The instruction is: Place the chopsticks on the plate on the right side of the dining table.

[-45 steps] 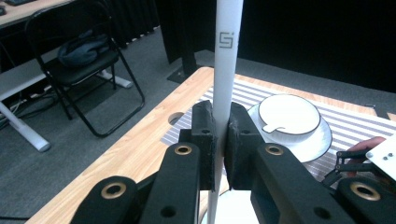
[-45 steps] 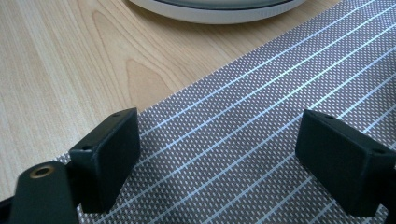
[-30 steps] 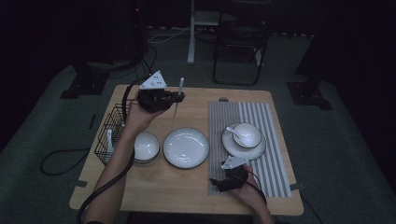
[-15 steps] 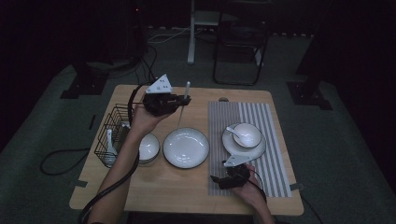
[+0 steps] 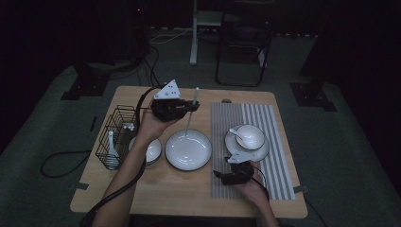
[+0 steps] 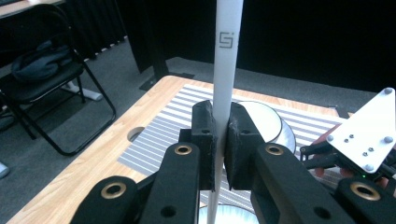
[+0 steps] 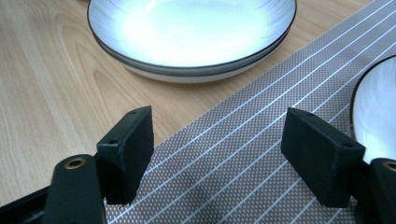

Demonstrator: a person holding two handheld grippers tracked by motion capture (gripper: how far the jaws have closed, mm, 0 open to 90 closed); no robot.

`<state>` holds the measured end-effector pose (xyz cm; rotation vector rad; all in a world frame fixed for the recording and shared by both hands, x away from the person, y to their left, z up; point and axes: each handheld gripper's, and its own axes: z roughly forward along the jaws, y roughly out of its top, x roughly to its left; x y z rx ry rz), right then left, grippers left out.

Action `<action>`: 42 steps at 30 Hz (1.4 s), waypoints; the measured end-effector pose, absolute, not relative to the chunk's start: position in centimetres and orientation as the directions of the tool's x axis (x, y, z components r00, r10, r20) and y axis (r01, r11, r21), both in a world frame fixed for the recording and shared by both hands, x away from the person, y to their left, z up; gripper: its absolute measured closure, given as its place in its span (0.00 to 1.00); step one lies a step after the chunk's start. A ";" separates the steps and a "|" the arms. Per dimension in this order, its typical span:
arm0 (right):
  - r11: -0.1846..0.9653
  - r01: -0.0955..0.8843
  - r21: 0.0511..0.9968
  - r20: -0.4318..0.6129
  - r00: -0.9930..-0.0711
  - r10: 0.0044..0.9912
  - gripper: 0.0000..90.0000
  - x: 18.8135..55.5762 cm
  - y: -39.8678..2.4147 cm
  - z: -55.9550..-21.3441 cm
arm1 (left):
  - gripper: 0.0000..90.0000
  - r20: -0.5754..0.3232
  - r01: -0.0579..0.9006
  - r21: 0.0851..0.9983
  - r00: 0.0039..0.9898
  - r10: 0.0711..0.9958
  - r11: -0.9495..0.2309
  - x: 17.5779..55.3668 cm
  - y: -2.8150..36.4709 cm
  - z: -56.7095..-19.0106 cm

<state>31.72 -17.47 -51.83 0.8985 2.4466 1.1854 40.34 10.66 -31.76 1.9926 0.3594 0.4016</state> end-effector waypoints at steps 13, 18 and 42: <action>0.453 0.387 0.803 0.008 -0.768 0.641 0.46 32.5 -17.2 -50.4 | 0.94 0.110 0.070 0.905 0.914 0.391 -0.419 40.0 9.3 -32.7; 0.450 0.380 0.808 0.007 -0.770 0.638 0.51 32.8 -16.9 -50.0 | 0.94 0.101 0.075 0.906 0.918 0.385 -0.417 39.9 8.9 -33.1; 0.394 0.393 0.831 0.062 -0.768 0.637 0.65 34.5 -15.7 -49.7 | 0.94 0.054 0.085 0.917 0.941 0.333 -0.389 39.4 6.5 -34.8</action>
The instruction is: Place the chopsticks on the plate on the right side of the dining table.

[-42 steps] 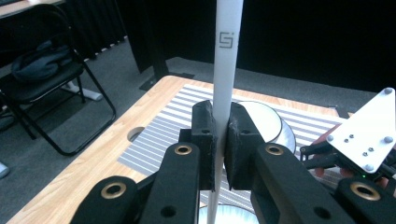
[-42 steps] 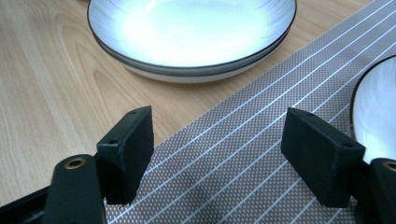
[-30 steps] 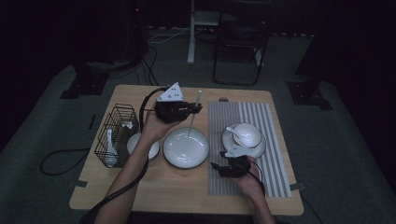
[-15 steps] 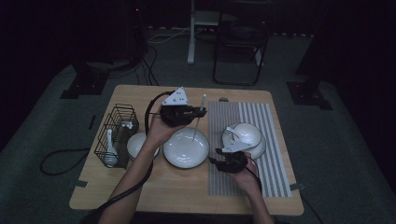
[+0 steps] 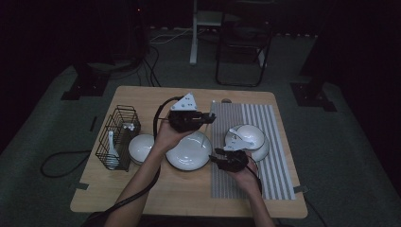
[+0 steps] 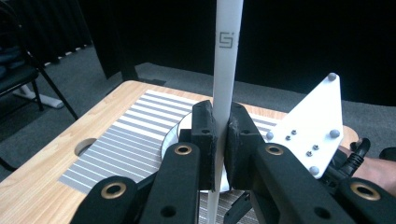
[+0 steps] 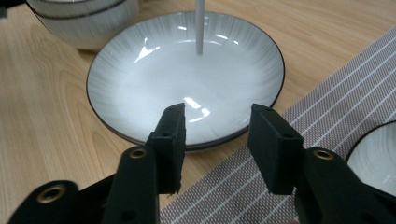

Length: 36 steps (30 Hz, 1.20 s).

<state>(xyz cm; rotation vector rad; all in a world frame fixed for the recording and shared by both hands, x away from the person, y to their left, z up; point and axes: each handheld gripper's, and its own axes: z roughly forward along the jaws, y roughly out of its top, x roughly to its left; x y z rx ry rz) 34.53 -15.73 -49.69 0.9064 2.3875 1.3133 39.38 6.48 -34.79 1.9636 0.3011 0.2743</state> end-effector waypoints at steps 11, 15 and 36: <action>0.378 0.378 0.845 0.069 -0.778 0.624 0.75 35.3 -14.8 -48.8 | 0.94 0.010 0.100 0.929 0.956 0.294 -0.357 39.1 5.3 -35.6; 0.355 0.382 0.853 0.087 -0.775 0.626 0.81 35.5 -14.8 -48.9 | 0.94 -0.014 0.113 0.933 0.960 0.279 -0.343 39.2 5.2 -35.9; 0.305 0.380 0.873 0.109 -0.764 0.636 0.97 35.0 -15.7 -49.0 | 0.86 -0.073 0.167 0.920 0.962 0.264 -0.354 39.6 5.1 -39.8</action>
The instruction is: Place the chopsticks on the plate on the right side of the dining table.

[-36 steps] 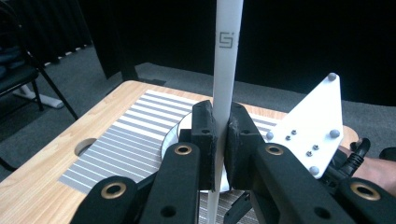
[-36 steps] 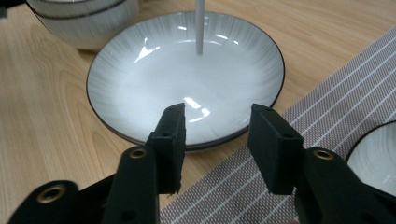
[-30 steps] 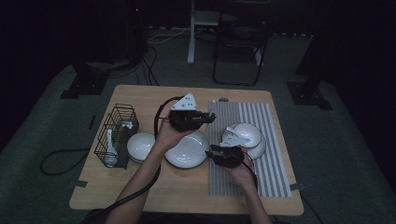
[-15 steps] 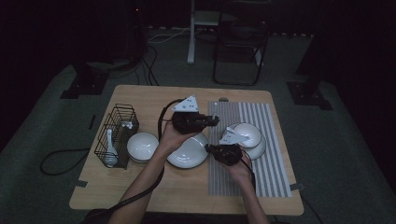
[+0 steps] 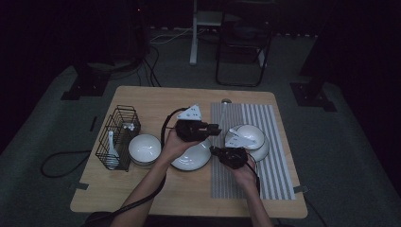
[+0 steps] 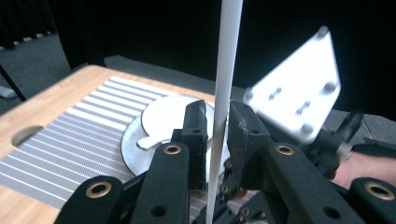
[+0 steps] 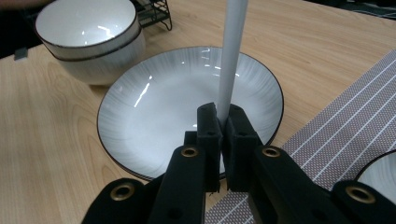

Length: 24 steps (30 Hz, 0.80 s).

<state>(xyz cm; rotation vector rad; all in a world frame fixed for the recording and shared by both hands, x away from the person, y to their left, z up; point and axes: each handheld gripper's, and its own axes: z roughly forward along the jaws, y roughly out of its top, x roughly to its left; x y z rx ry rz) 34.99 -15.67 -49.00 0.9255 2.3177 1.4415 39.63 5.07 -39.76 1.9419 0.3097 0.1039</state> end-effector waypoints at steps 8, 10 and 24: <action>0.278 0.387 0.879 0.135 -0.762 0.634 0.97 35.1 -15.9 -48.9 | 0.85 -0.115 0.211 0.902 0.959 0.260 -0.378 39.9 4.5 -42.3; 0.276 0.388 0.879 0.137 -0.761 0.634 0.97 35.1 -16.0 -48.9 | 0.87 -0.117 0.214 0.898 0.959 0.259 -0.385 40.0 4.5 -42.7; 0.254 0.392 0.884 0.154 -0.757 0.635 0.97 35.1 -16.0 -48.9 | 0.95 -0.113 0.211 0.901 0.958 0.265 -0.379 40.1 4.4 -43.0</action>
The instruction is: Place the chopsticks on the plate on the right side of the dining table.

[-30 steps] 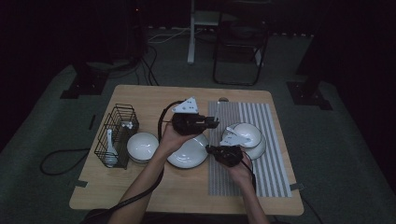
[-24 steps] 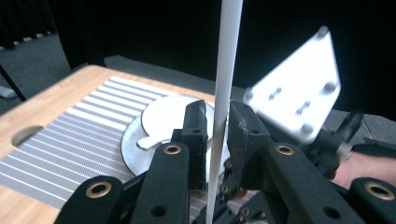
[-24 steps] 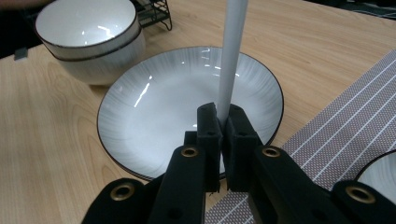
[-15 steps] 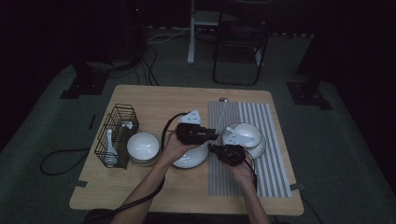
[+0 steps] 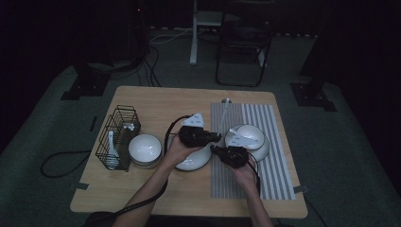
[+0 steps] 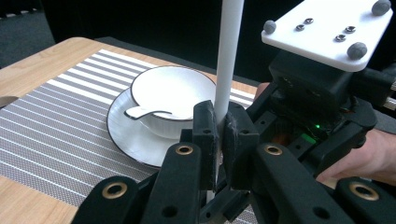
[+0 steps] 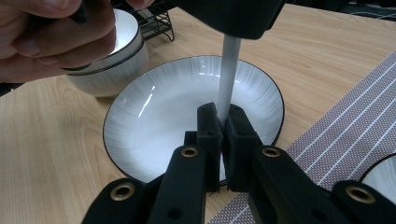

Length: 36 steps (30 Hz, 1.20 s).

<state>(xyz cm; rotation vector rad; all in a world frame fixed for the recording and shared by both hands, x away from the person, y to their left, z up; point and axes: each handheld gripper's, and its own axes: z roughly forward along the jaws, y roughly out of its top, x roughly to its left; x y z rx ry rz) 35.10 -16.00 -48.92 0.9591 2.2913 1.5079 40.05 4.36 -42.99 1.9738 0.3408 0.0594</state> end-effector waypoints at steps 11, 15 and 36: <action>0.255 0.378 0.890 0.142 -0.761 0.634 0.91 34.7 -16.2 -48.6 | 0.96 -0.122 0.223 0.912 0.949 0.291 -0.346 40.2 4.6 -42.9; 0.265 0.369 0.891 0.135 -0.772 0.621 0.89 34.5 -16.0 -48.6 | 0.96 -0.128 0.229 0.913 0.947 0.295 -0.339 40.2 4.6 -43.0; 0.411 0.350 0.842 0.033 -0.793 0.609 0.67 33.5 -16.4 -50.1 | 0.96 -0.093 0.272 0.879 0.903 0.419 -0.391 41.6 4.7 -44.5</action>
